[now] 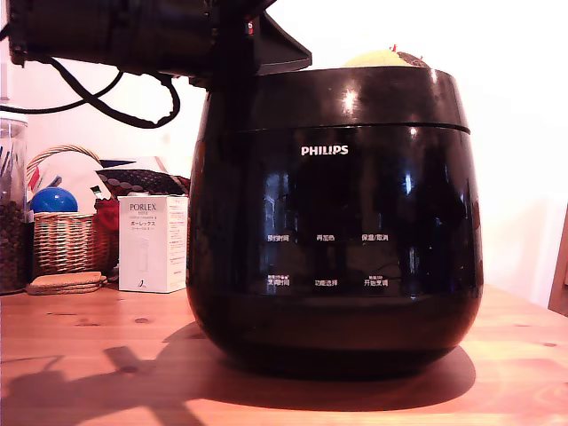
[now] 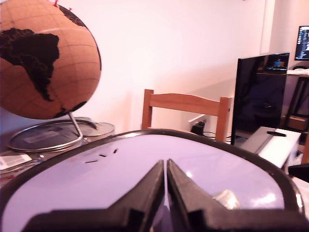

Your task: Close the rice cooker by pressing the lid down with medium force

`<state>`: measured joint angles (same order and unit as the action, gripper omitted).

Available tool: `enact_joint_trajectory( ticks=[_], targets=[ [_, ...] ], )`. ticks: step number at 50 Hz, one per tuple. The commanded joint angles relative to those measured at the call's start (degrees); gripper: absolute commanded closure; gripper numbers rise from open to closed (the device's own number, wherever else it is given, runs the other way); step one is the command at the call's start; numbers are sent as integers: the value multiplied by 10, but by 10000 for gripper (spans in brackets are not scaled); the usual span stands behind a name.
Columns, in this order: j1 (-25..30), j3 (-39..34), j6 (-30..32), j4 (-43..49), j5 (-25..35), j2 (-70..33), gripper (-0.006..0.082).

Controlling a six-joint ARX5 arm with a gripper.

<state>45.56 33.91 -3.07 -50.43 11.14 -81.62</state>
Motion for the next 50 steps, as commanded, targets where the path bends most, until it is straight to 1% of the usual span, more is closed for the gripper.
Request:
enact_joint_trajectory(
  ticks=[1, 9, 21, 27, 28, 33, 39, 40, 50],
  targets=[
    [-3, -34, 1, 46, 11, -35, 791],
    [-13, 10, 1, 110, 19, 8, 791],
    [-41, 97, 2, 249, 19, 81, 791],
    [-64, 138, 14, 297, 19, 111, 791],
    [-67, 143, 24, 308, 18, 115, 791],
    [-92, 163, 36, 344, -1, 137, 791],
    [-134, 165, 39, 370, -32, 160, 791],
    [-143, 165, 50, 374, -36, 164, 791],
    [-227, 165, 50, 423, -49, 202, 791]
  ],
)
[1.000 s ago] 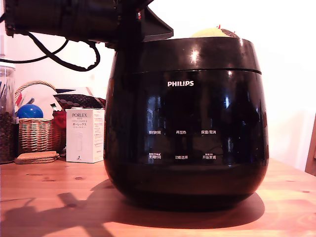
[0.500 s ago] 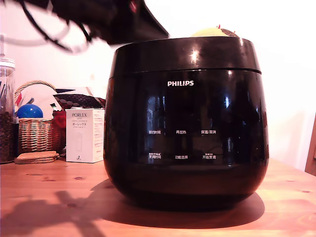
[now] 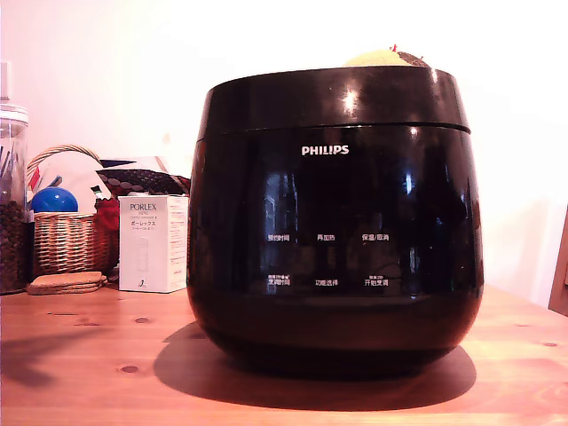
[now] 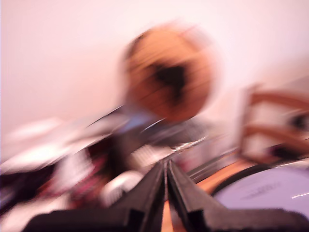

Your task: Close the rice cooker by pressing the lid down with medium force

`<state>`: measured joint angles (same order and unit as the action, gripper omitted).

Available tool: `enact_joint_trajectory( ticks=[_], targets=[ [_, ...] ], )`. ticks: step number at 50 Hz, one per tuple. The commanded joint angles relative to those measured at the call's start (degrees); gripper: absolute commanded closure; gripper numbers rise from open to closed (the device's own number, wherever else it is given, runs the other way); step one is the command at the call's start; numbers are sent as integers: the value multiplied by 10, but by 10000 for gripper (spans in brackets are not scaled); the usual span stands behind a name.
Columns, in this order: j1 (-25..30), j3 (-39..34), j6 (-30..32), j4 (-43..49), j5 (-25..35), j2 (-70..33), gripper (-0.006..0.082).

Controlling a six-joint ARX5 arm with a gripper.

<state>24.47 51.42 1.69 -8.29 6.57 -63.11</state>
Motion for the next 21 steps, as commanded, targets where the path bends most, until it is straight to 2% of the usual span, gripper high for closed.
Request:
enact_joint_trajectory(
  ticks=[1, 11, 21],
  targets=[
    [-24, -10, 3, 6, -3, 20, 791],
    [-84, -10, 3, 14, -9, 41, 791],
    [-104, -10, 3, 15, -9, 43, 791]
  ],
)
